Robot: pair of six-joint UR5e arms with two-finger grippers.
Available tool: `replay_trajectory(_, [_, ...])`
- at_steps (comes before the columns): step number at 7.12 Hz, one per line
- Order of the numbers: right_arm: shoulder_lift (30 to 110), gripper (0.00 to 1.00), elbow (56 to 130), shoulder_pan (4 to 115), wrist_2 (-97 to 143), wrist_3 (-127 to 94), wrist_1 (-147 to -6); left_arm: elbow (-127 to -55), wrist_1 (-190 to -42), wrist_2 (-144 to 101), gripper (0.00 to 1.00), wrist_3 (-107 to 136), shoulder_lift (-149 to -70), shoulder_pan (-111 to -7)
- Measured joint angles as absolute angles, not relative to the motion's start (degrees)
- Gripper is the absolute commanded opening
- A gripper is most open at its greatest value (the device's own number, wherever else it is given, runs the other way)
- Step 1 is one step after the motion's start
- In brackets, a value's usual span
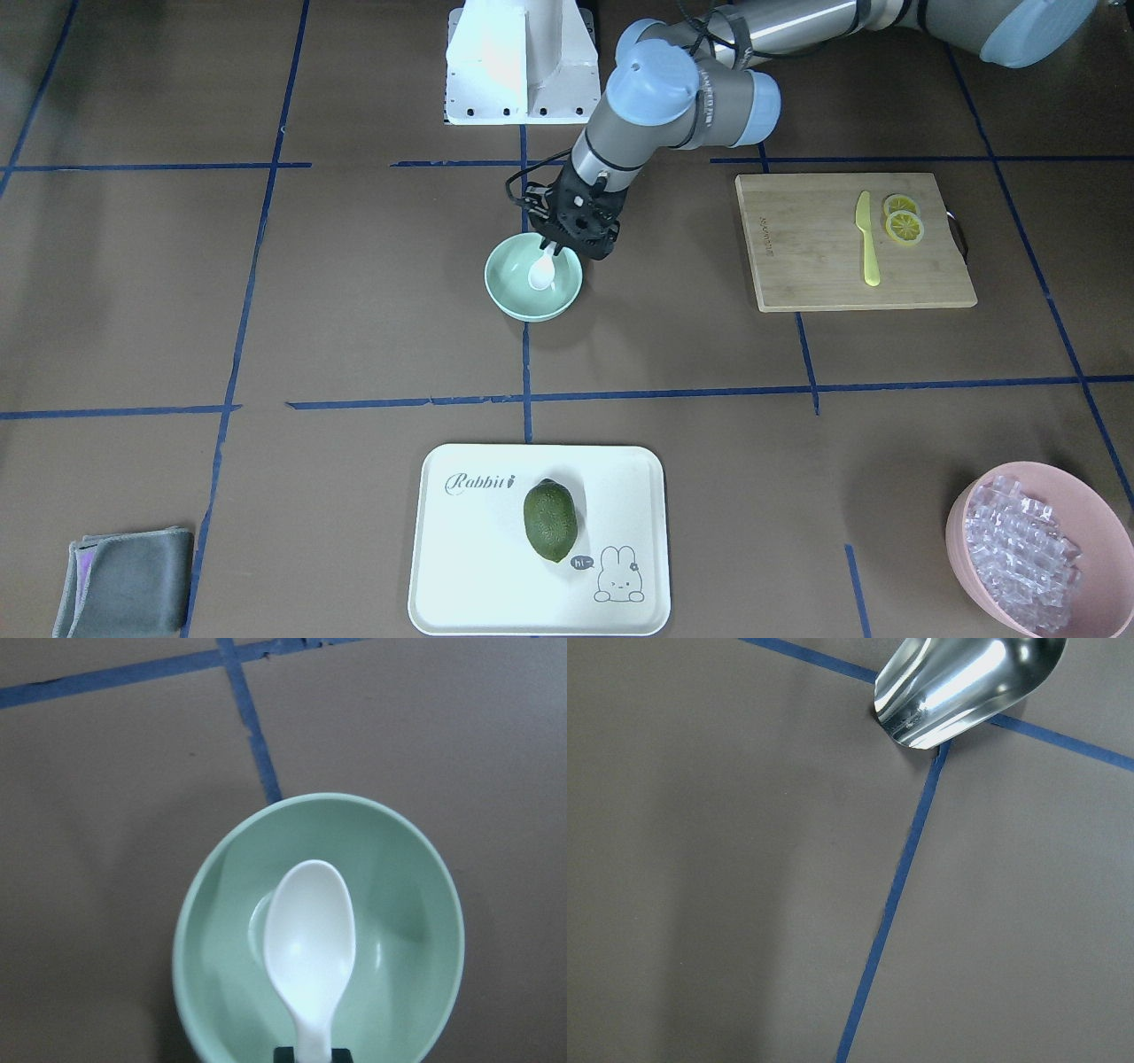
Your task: Place spoon in bowl
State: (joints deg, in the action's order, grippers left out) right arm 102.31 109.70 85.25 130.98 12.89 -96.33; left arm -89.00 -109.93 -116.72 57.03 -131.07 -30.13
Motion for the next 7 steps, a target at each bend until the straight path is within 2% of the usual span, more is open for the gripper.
replay_trajectory(4, [102.3,0.99,109.7,85.3,131.2,12.9,-96.3,-87.9,-109.0,-116.8,1.00,59.4,-131.9,-30.1])
replay_trajectory(7, [102.4,0.99,109.7,85.3,131.4,13.1,-96.3,-89.4,-101.7,-117.2,1.00,53.0,-130.3,-33.0])
